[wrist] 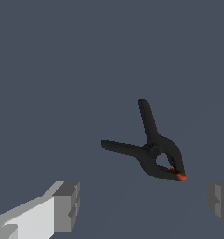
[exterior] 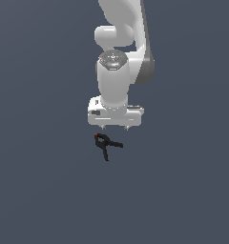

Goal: Pick up the object and move it to a goal position.

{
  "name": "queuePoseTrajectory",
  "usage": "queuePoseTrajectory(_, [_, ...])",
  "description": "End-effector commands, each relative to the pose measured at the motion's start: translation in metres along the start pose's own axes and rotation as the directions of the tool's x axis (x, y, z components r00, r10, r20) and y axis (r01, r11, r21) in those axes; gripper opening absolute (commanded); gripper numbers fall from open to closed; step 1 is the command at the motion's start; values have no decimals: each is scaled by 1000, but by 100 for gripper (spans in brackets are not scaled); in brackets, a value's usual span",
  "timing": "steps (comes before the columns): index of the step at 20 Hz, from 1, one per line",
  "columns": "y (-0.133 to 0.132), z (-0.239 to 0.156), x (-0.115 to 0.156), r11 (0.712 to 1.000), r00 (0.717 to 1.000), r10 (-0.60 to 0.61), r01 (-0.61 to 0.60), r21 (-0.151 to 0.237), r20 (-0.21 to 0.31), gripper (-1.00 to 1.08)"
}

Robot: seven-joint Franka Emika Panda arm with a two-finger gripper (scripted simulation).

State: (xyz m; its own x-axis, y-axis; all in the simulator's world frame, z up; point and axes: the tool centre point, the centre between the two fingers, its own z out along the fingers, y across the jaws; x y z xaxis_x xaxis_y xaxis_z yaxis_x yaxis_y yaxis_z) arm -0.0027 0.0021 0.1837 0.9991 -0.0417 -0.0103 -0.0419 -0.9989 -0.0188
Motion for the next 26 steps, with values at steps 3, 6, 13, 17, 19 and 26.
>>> queuePoseTrajectory(3, [-1,-1,0,1000,1000,-4,4,0,-2,100])
queuePoseTrajectory(6, [-5,-4,1,1000,1000,-27,27,0,-9,100])
queuePoseTrajectory(13, [-12,-9,2,998,998,-64,64,0,-22,100])
queuePoseTrajectory(17, [-11,-8,2,998,998,-67,67,0,-22,100])
queuePoseTrajectory(19, [-11,-6,2,997,997,-76,76,-1,-22,100])
queuePoseTrajectory(26, [-3,6,3,989,989,-146,146,-7,-20,100])
